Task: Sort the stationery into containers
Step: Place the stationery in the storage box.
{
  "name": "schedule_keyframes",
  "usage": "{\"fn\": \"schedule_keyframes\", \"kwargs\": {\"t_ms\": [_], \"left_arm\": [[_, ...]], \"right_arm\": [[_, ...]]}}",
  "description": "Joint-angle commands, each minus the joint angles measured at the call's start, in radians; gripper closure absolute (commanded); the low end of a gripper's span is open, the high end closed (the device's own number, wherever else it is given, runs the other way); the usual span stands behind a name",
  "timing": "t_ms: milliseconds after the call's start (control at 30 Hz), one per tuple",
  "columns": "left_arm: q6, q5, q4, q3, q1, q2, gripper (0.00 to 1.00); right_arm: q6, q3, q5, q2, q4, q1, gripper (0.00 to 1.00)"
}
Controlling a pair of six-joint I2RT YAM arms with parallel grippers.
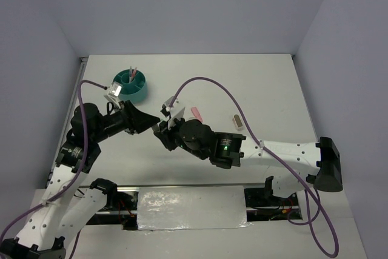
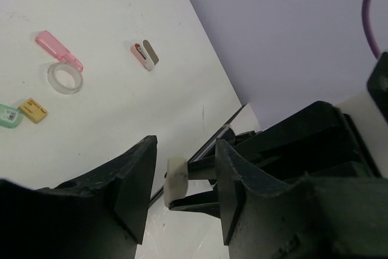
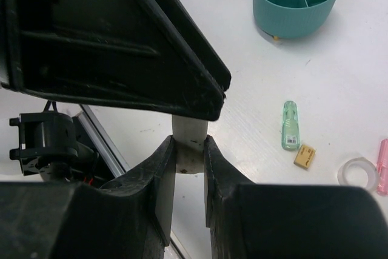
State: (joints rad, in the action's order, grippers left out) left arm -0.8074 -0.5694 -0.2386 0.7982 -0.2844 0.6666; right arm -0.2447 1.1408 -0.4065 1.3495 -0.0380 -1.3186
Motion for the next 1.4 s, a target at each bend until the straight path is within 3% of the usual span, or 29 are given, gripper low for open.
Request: {"fn": "schedule_keyframes", "kwargs": {"t_ms": [0, 167, 400, 833, 1133, 1300, 1333, 1367], "left_arm": [[0.027, 0.011, 0.025, 0.055, -0.002, -0.001, 0.45], [0.010, -0.017, 0.061, 0.039, -0.004, -0.004, 0.51], [0.028, -0.029, 0.051, 0.022, -0.002, -0.001, 0.48], [0.059, -0.058, 0.051, -0.002, -0.004, 0.022, 0.50], [0.066, -0.081, 0.059, -0.013, -0.004, 0.027, 0.70], [0.068, -0.083, 0.065, -0.019, -0.004, 0.033, 0.60], [0.071, -0.081, 0.064, -0.019, -0.004, 0.033, 0.60], [0.073, -0.078, 0.062, -0.017, -0.006, 0.034, 0.69]], "right_arm": [[0.009, -0.003, -0.009, -0.019, 0.020, 0.009, 0.97], [0.005, -0.016, -0.015, -0.033, 0.016, 0.012, 0.97], [0.005, -0.015, -0.009, -0.046, 0.021, 0.018, 0.97], [0.018, 0.016, -0.009, -0.044, 0.010, 0.030, 0.97], [0.024, 0.045, 0.003, -0.023, 0.012, 0.045, 0.97], [0.031, 0.063, 0.009, -0.016, 0.010, 0.045, 0.97], [0.033, 0.063, 0.009, -0.018, 0.012, 0.045, 0.97], [0.033, 0.063, 0.009, -0.019, 0.010, 0.045, 0.97]]}}
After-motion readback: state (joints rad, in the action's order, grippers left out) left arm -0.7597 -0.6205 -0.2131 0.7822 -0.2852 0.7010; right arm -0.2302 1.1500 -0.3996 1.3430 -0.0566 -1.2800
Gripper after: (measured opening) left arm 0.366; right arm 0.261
